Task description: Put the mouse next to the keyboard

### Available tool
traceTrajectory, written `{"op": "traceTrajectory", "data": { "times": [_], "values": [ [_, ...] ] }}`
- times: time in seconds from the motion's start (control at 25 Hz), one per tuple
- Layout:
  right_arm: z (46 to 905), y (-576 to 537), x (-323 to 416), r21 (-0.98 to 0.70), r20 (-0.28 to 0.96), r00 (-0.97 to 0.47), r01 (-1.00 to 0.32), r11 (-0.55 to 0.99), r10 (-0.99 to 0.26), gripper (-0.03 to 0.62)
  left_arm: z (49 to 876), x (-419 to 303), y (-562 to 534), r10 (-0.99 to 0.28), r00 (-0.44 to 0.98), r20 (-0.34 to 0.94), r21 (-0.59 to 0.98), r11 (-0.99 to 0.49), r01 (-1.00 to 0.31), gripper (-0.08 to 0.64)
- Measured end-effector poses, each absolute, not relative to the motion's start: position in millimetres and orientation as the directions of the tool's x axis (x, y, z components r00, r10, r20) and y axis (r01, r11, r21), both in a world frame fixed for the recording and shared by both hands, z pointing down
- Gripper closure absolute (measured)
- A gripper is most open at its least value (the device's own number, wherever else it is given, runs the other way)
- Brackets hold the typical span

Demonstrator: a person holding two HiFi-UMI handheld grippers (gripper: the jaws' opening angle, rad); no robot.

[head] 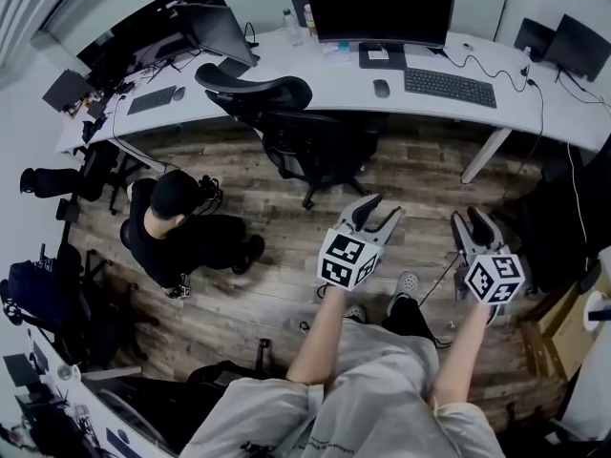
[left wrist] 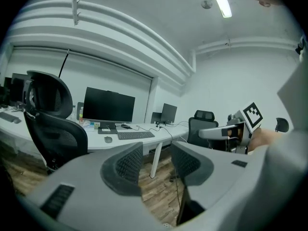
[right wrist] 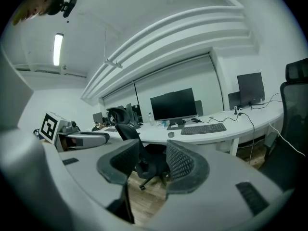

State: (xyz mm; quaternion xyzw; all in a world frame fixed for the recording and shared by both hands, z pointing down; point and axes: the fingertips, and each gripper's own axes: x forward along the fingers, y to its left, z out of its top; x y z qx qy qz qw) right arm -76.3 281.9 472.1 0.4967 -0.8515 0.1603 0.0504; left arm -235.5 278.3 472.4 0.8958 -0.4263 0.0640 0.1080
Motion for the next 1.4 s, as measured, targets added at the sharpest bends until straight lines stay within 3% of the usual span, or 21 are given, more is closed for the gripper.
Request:
{"op": "traceTrajectory", "data": {
  "times": [1.4],
  "values": [
    [456, 97, -25, -0.217, 0.226, -0.606, -0.794, 0.567, -0.762, 0.417, 461, -179, 124, -0.802, 0.547, 0.241, 0.136, -0.530, -0.837, 0.374]
  ]
}}
